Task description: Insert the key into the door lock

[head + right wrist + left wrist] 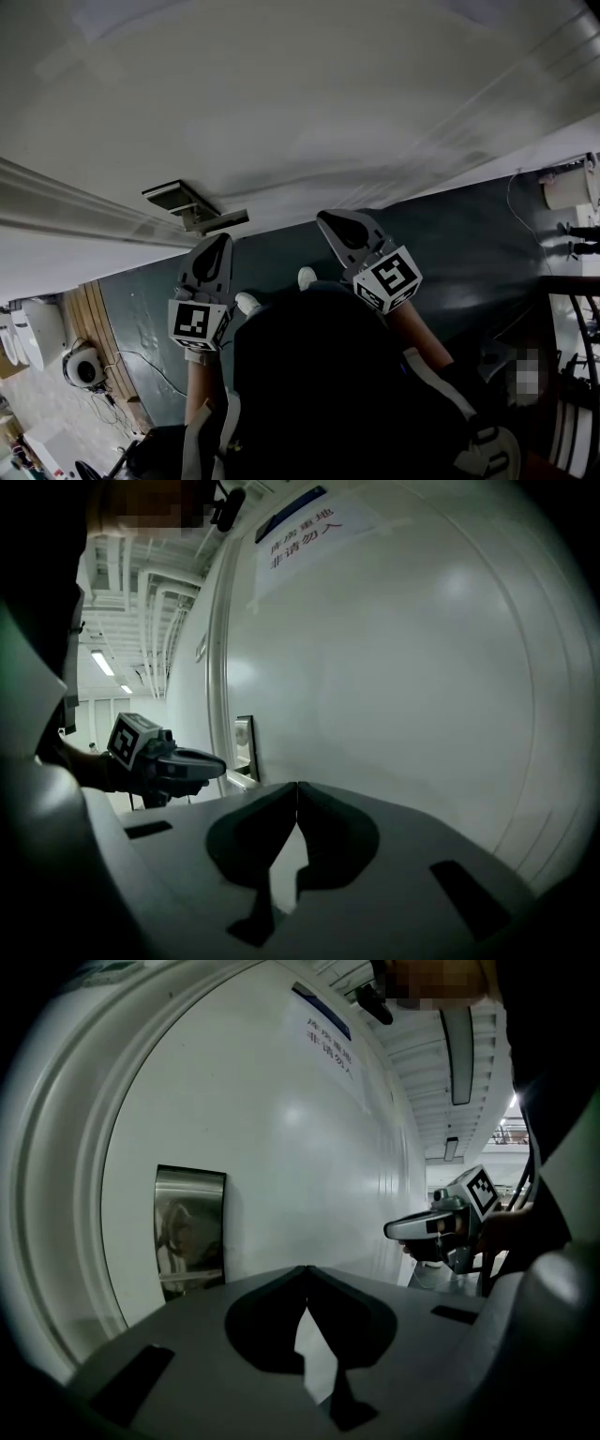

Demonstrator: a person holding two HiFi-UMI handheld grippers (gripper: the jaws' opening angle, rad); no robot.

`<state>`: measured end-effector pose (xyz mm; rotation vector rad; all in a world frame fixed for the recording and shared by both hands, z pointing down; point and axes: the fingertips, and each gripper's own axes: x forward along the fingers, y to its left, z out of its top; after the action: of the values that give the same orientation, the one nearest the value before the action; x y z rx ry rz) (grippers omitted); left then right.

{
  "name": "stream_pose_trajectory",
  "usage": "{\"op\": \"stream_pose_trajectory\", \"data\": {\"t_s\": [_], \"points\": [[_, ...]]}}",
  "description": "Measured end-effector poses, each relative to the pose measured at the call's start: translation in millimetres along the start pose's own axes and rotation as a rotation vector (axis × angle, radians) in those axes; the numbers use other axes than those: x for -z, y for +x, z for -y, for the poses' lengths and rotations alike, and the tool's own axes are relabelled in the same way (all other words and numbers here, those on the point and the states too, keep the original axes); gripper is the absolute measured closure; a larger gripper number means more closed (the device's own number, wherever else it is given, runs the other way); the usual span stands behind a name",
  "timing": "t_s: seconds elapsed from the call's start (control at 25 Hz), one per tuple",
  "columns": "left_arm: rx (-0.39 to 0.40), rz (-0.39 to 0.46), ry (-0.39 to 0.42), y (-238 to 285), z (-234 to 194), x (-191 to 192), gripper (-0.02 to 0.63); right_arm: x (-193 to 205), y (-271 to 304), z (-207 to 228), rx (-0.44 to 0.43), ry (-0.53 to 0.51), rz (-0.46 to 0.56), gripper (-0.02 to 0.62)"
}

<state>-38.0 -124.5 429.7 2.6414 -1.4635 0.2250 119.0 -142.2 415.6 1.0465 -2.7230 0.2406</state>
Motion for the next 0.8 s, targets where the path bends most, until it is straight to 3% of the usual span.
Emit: {"op": "stream_pose_trajectory", "data": {"t_s": [0.32,0.8], "points": [[-0.004,-0.008,0.003,4,4,1,0.597,10,-2,6,0.018,-0.044,-0.03,0.578],[-0.009,-0.045,0.001,3,3,7,0.597,17,2,5,0.013,-0.011,-0.037,0.578]]}}
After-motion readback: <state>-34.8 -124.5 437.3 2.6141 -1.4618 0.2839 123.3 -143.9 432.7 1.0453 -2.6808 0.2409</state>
